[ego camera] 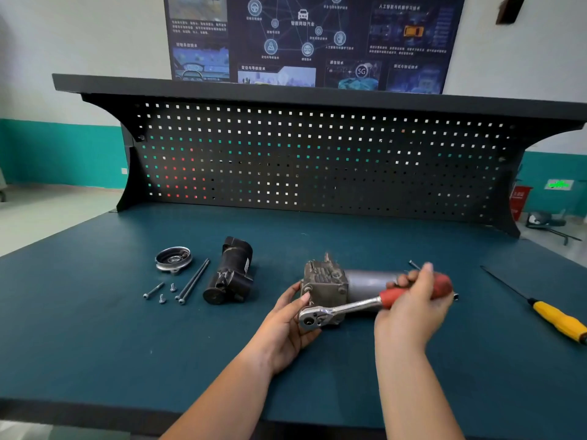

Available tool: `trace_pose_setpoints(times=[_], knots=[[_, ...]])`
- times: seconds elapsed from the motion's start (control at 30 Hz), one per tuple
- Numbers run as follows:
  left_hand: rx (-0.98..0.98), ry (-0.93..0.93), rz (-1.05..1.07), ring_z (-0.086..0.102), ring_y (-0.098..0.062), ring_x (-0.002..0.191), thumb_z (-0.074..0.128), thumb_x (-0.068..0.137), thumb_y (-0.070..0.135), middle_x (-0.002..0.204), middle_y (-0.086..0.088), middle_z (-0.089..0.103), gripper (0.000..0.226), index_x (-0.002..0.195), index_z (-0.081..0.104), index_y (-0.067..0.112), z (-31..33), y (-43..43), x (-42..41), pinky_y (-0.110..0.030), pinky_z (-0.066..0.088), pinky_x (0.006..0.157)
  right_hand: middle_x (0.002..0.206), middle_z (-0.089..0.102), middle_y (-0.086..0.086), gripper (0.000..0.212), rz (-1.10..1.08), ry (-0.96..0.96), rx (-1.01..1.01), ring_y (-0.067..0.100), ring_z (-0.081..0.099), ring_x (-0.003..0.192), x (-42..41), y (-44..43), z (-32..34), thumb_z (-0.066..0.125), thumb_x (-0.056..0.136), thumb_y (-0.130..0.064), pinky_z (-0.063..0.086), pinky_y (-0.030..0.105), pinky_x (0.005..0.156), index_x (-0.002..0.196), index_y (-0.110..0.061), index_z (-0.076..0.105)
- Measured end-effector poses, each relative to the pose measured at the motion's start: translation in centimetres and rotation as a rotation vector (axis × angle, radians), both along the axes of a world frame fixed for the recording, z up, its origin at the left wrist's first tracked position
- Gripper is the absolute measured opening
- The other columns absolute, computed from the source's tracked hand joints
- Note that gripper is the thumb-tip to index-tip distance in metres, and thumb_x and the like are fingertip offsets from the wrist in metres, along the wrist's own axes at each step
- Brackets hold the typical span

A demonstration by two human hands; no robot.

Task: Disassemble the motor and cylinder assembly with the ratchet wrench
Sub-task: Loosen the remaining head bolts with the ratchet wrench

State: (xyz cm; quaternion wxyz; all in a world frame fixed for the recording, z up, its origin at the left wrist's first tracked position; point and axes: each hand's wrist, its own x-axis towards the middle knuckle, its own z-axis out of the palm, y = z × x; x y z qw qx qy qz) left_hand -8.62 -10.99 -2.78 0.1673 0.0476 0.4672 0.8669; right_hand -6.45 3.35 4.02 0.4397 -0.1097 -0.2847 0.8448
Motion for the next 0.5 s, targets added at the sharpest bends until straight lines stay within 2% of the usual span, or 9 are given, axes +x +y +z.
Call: trace_pose_setpoints(times=[0.17, 0.5], knots=[[0.032, -0.004, 0.01, 0.068, -0.01, 0.064, 0.065, 0.072, 0.022, 0.085, 0.004, 0.073, 0.058, 0.128, 0.053, 0.022, -0.1, 0.0, -0.2, -0.02, 0.052, 0.052, 0.062, 0.052, -0.01, 0.013, -0.008, -0.007, -0.059, 0.004, 0.048, 0.05, 0.7, 0.2, -1.5, 0.051, 0.098, -0.019, 0.045, 0.017, 0.05, 0.086, -0.022, 0.045], [0.071, -0.061, 0.006, 0.07, -0.012, 0.066, 0.065, 0.071, 0.023, 0.086, 0.002, 0.074, 0.048, 0.118, 0.057, 0.027, 0.1, -0.1, -0.2, -0.02, 0.053, 0.051, 0.052, 0.05, -0.013, 0.018, 0.063, 0.08, 0.397, 0.004, 0.046, 0.045, -0.3, -1.4, 3.1, 0.052, 0.095, -0.011, 0.045, 0.021, 0.048, 0.084, -0.022, 0.043]])
